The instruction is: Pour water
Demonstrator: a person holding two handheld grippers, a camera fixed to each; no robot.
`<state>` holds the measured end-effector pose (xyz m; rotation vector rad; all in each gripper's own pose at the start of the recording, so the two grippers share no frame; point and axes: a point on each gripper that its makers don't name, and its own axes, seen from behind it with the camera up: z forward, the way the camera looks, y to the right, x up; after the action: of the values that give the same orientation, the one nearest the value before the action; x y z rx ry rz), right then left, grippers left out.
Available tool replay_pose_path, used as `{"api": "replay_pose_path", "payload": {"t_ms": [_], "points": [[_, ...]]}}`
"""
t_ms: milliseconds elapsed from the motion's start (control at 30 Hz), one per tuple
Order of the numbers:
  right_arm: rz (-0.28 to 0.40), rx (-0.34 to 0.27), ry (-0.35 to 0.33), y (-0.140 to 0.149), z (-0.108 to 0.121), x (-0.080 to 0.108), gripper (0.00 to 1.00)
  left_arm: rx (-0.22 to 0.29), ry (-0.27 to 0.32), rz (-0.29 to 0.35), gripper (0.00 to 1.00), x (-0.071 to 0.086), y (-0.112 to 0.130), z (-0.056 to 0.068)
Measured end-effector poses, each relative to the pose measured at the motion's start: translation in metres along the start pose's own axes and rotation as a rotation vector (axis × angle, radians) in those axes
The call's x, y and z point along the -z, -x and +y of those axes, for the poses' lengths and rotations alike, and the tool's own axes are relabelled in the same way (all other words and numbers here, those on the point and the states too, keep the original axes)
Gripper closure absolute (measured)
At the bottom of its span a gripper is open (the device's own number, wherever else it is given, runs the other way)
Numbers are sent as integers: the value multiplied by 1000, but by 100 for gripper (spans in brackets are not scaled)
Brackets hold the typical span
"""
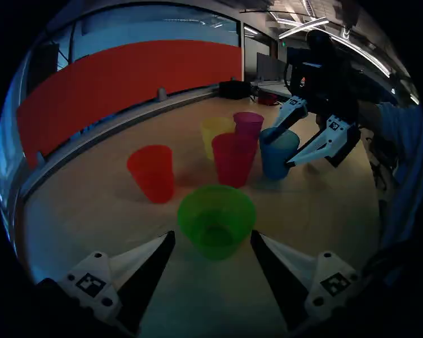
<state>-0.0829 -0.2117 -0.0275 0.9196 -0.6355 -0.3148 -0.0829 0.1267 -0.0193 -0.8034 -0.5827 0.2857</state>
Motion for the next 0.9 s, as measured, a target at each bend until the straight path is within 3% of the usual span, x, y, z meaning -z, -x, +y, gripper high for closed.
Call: {"api": "replay_pose_path", "payload": {"t_ms": [467,600,900], "points": [[-17,-12,6,13,0,-2,9,-1,-2,-5,0,2,4,1],[-25,-15,11,16,1,-2,0,0,-2,-6,0,2,5,2],[-26,-24,27,22,2,9,0,0,-17,-5,0,9,7,0]]}}
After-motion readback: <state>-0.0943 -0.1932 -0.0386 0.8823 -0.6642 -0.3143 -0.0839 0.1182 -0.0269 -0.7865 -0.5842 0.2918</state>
